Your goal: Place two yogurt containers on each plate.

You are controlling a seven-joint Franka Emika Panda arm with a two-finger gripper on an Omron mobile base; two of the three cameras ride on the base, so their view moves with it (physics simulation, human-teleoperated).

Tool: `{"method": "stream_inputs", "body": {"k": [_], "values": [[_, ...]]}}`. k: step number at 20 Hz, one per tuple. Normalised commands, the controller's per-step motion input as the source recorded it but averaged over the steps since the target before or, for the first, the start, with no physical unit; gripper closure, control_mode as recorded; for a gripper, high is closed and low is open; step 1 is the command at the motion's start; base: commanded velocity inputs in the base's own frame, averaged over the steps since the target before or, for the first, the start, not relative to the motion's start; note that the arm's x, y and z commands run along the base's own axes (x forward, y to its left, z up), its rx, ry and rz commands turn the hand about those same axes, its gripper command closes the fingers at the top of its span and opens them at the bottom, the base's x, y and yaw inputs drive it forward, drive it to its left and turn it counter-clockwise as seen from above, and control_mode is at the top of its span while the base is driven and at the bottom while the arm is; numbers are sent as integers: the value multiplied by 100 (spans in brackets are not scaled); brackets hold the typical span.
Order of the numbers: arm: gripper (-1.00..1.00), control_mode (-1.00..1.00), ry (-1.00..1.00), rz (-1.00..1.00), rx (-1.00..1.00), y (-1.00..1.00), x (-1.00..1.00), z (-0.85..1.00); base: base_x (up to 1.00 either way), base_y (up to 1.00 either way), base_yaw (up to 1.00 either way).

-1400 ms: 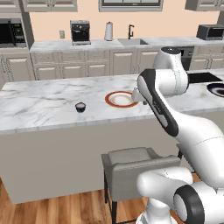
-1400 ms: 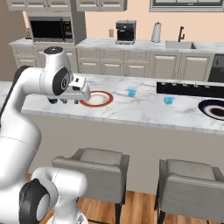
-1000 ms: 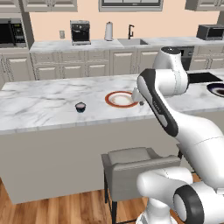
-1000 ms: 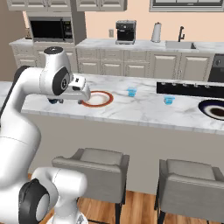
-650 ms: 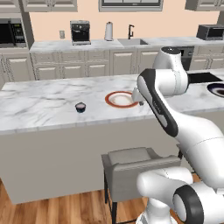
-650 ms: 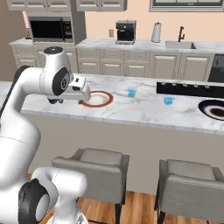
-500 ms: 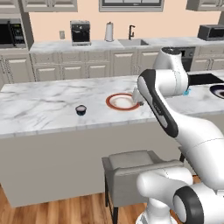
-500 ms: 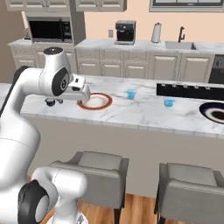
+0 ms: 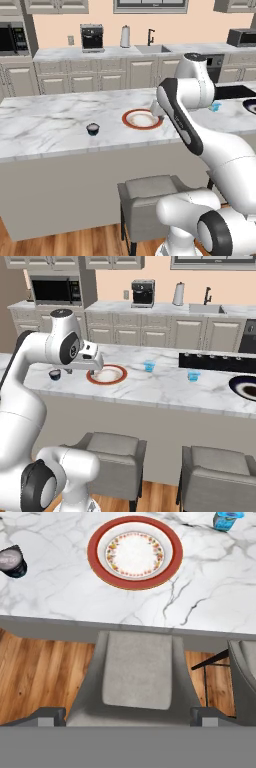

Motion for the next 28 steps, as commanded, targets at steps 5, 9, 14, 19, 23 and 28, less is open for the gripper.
{"method": "stream_inputs", "body": {"k": [5,9,14,19,23,28], "values": [[-100,100,0,0,0,0,0,0,7,0,0],[-100,100,0,0,0,0,0,0,0,0,0],[-100,-100,0,0,0,0,0,0,0,0,0],[-100,-100,0,0,0,0,0,0,0,0,0],[-100,-100,3,-2,-1,11,-12,-5,0,0,0],[-100,-100,0,-4,-15,93,13,-11,0,0,0]]}}
